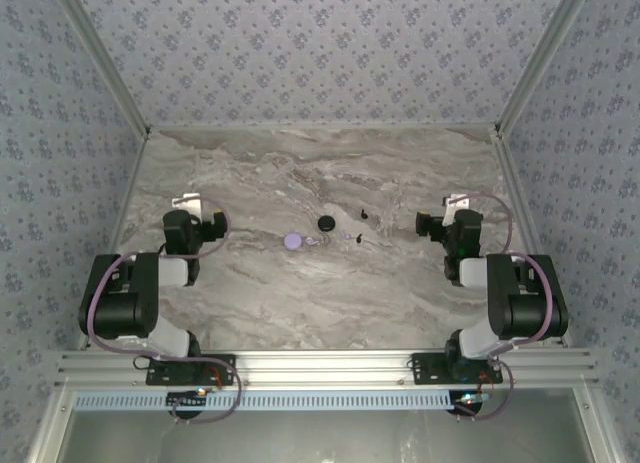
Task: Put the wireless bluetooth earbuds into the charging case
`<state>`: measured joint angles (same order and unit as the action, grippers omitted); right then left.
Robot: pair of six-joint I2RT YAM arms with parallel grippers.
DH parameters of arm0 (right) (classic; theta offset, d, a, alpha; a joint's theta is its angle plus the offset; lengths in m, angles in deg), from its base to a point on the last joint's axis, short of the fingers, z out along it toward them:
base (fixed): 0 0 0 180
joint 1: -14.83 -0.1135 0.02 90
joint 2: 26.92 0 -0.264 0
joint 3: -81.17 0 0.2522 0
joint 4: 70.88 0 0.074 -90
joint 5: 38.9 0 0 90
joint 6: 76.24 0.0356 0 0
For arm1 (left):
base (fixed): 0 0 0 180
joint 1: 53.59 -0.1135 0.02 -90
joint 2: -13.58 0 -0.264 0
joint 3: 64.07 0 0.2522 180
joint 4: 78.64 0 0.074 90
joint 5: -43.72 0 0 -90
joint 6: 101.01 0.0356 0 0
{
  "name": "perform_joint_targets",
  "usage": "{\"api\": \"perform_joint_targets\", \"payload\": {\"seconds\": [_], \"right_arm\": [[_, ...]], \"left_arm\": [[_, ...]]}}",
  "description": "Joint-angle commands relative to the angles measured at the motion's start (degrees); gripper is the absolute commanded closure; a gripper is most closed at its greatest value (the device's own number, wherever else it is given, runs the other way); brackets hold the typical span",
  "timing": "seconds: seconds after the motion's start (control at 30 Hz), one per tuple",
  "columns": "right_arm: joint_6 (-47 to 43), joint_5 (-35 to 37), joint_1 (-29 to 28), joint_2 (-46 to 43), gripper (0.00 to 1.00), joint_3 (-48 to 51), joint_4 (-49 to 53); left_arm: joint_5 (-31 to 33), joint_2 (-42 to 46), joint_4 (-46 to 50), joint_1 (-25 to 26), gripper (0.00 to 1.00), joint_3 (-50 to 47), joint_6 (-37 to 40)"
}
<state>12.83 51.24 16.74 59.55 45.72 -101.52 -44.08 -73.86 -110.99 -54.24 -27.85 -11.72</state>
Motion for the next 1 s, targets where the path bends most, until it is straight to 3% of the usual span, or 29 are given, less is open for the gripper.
{"api": "perform_joint_targets", "payload": {"seconds": [0.0, 0.63, 0.83, 0.97], "right_arm": [[-0.7, -0.6, 0.3, 0.4, 0.0, -1.1, 0.0], [-0.2, 0.2, 0.4, -0.2, 0.0, -1.1, 0.4], [1.0, 3.1, 0.2, -6.2, 0.0, -2.1, 7.5], [3.9, 4.1, 0.1, -10.7, 0.0, -9.0, 25.4]], "left_arm": [[0.3, -0.3, -0.1, -0.3, 0.01, 1.3, -0.7], [1.7, 0.3, 1.1, -0.3, 0.01, 1.7, -1.2], [6.1, 5.7, 9.0, -0.3, 0.01, 3.4, -3.3], [5.9, 11.2, 21.8, -0.3, 0.01, 7.2, -7.1]]}}
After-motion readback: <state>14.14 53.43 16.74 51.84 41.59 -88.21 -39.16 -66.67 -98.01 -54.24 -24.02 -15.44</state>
